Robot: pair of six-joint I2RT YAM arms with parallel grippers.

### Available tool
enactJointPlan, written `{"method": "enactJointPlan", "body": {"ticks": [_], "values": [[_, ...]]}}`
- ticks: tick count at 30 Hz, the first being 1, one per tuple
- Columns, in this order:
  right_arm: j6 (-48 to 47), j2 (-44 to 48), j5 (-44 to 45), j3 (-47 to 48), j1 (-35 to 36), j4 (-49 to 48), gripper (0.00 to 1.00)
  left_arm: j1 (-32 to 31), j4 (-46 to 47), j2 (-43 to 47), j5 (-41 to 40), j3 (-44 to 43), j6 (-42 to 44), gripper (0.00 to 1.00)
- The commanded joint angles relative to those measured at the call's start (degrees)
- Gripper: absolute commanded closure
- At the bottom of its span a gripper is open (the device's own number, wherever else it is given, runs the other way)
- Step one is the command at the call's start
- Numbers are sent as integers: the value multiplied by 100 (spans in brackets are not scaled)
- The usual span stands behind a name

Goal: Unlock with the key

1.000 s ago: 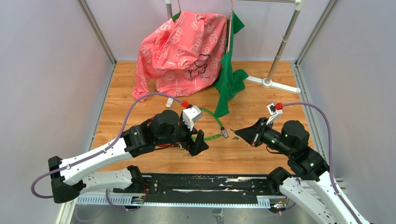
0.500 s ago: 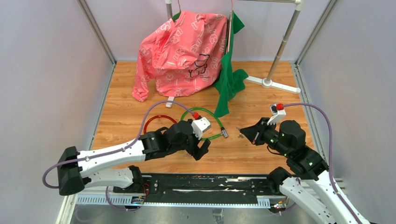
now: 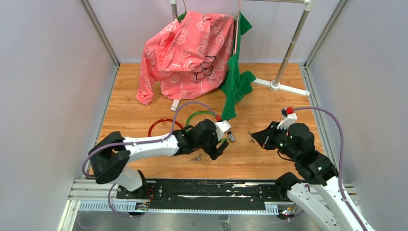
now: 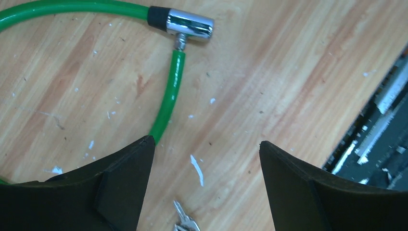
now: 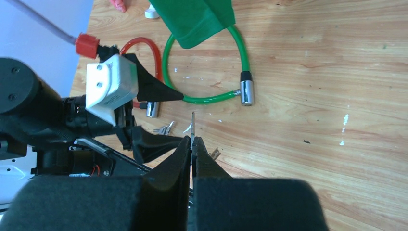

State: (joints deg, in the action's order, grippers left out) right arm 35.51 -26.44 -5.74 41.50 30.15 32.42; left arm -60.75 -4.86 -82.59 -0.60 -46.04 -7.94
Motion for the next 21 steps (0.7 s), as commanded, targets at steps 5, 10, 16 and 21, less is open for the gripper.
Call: {"method": "enactJointPlan", "body": {"ticks": [5, 10, 16, 21], "values": [[-269, 152, -55, 136, -314, 436, 100, 397, 231, -1358, 633, -1154, 525, 20], [-336, 233, -37, 241, -356, 625, 100, 468, 122, -2011, 616, -1607, 671, 25], [-338, 265, -65, 266, -361, 704, 100, 481, 86, -2411, 452, -1804, 674, 38], [-322, 236, -100, 288, -365, 697, 100, 511, 0, -2684, 260, -1966, 609, 45]]}}
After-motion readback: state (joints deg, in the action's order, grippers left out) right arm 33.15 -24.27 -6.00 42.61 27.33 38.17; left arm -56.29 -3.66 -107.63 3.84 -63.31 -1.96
